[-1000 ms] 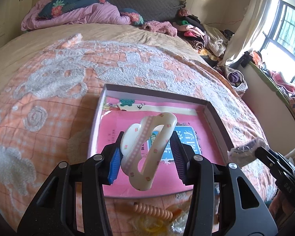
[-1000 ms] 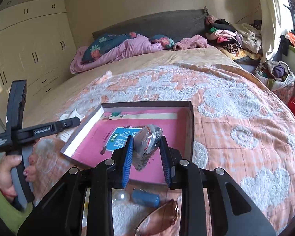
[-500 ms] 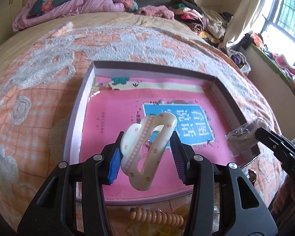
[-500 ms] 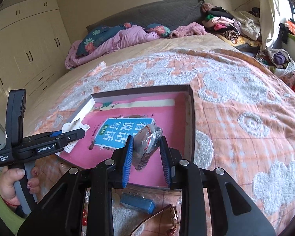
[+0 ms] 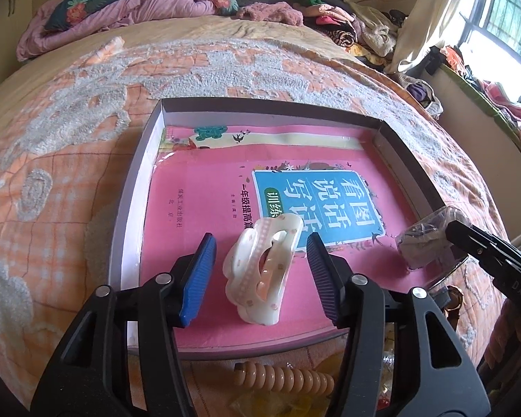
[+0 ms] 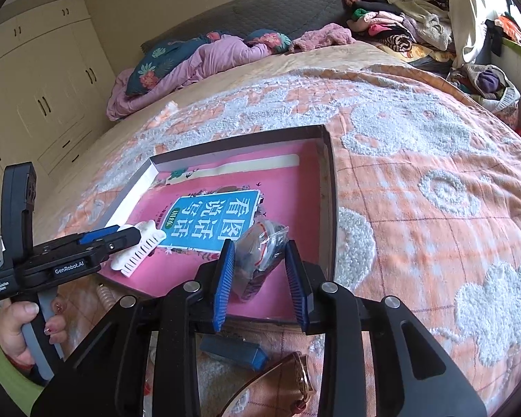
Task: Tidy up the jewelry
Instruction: 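Carry the white claw clip into the box with the left tool while the right tool carries the bag in, then open both tools to release the clip and bag inside the box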
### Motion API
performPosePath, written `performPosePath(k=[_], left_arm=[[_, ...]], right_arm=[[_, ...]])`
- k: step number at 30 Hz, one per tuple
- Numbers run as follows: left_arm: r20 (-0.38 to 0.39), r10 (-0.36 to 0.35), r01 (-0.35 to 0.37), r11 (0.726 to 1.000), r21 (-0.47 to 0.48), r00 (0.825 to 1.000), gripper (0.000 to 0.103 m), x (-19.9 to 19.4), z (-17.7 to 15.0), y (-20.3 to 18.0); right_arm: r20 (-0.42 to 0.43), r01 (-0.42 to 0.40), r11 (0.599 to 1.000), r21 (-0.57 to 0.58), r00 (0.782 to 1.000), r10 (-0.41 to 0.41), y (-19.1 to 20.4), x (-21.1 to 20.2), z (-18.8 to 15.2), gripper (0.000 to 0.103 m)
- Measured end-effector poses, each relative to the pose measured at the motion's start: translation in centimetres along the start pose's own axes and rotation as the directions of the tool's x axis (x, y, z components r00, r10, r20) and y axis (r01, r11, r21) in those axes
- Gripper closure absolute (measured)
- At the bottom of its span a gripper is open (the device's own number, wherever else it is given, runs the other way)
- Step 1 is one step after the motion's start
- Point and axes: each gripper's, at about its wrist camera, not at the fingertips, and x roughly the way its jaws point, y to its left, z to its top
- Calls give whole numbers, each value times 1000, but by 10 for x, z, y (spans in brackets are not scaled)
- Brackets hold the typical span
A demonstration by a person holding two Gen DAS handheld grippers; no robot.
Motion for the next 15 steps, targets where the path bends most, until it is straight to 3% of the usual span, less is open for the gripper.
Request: performPosePath(k=[5, 7, 15], left_arm=[[13, 5, -5, 1000, 4, 1000, 46, -6, 0, 0], [20, 4, -4, 1000, 8, 1000, 42, -9, 0, -1], [51, 11, -12, 1000, 13, 999, 24, -21, 0, -1]], right_arm=[[41, 10, 1000, -6, 999, -9, 3, -10, -1, 51], [59, 17, 1000, -4, 998, -16, 2, -14, 1, 37], [125, 16, 1000, 18, 992, -18, -1, -37, 1, 18]])
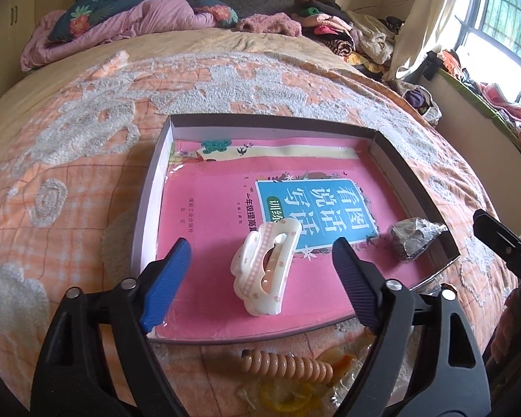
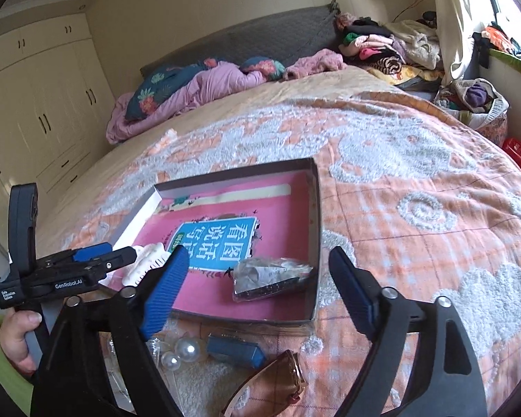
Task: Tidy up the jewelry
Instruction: 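Open both tools to release the clip and bag inside the box, then withdraw both tools from the box toward the remaining jewelry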
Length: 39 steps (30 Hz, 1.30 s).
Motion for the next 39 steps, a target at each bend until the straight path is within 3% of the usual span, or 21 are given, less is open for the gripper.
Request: performPosePath(k=[6, 17, 39], left_arm=[[18, 8, -8, 1000, -6, 1000, 10, -11, 0, 1], [68, -1, 6, 998, -62, 998, 10, -42, 0, 9], [168, -17, 26, 998, -52, 986, 10, -105, -20, -2]], right_arm=[[21, -4, 1000, 13, 1000, 4, 1, -13, 1, 13], [61, -14, 1000, -20, 998, 16, 20, -41, 2, 10], [128, -54, 997, -50, 990, 60, 37, -93, 5, 5]])
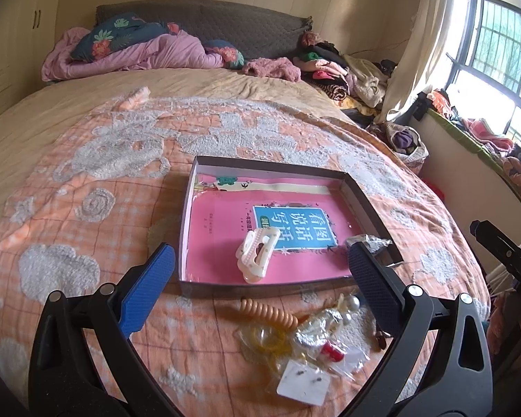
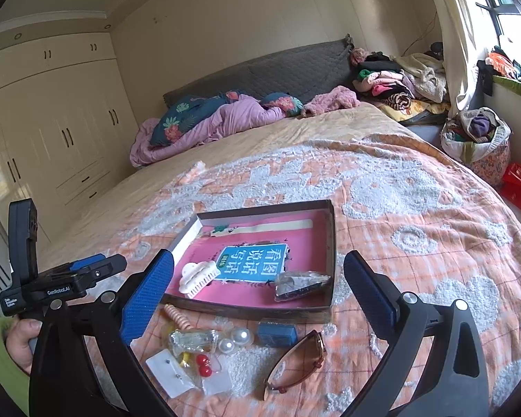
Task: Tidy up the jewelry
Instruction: 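Withdraw both tools from the box toward the remaining jewelry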
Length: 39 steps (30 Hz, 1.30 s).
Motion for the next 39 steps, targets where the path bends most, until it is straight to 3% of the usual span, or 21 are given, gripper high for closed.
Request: performPosePath(k=[11, 31, 39], left_arm=[[-6, -13, 13, 1000, 8, 1000, 10, -21, -19, -6], [-86, 26, -23, 999, 37, 996, 10, -35, -63, -4], [-126, 33, -23, 997, 80, 991, 10, -33, -80, -11]], right_arm=[[-10, -13, 1000, -25, 1000, 13, 12, -22, -7, 5], [-86, -26, 998, -58, 996, 21, 22, -32, -33, 5], [-136, 3, 999, -52, 991, -10, 14, -30, -49, 5]])
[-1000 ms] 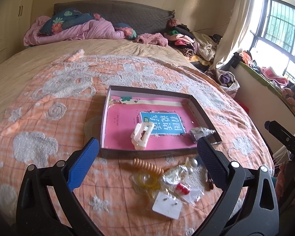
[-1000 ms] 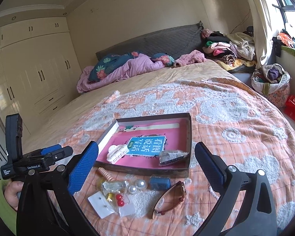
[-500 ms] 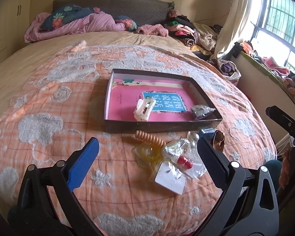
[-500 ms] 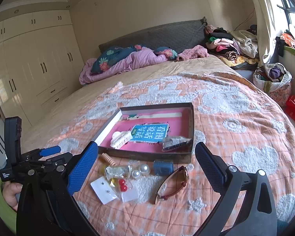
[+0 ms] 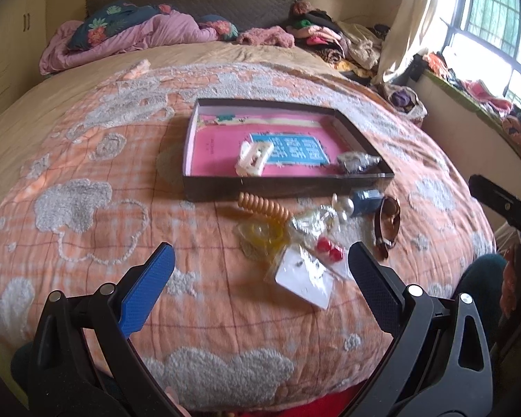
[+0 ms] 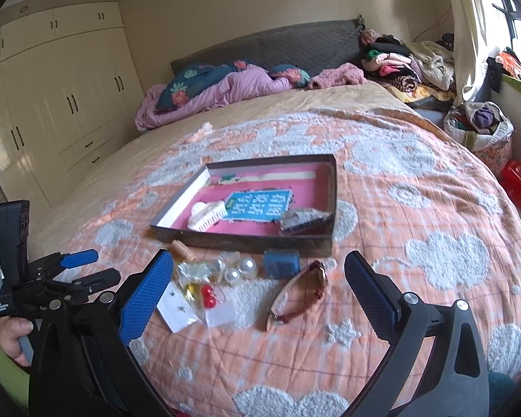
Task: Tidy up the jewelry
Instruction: 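Withdraw both tools from the box toward the remaining jewelry, then grasp the earring card in its bag with the left tool while the right tool grasps the brown watch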
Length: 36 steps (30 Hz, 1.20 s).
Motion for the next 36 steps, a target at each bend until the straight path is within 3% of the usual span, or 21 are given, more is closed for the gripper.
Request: performPosePath(k=[21, 30, 36], left_arm=[[-177, -46, 64, 993, 97, 983, 10, 56, -34, -31], [-190, -60, 79, 992, 95, 980, 10, 73, -38, -35], [-179, -30, 51, 992, 115, 983, 10, 87, -36, -37]], right_arm=[[-156, 56, 998, 38, 986, -50, -18, 38, -32, 5], [-196, 75, 995, 67, 979, -60, -30, 55, -40, 5], [-202, 82, 993, 83, 977, -64, -35, 59, -42, 5]])
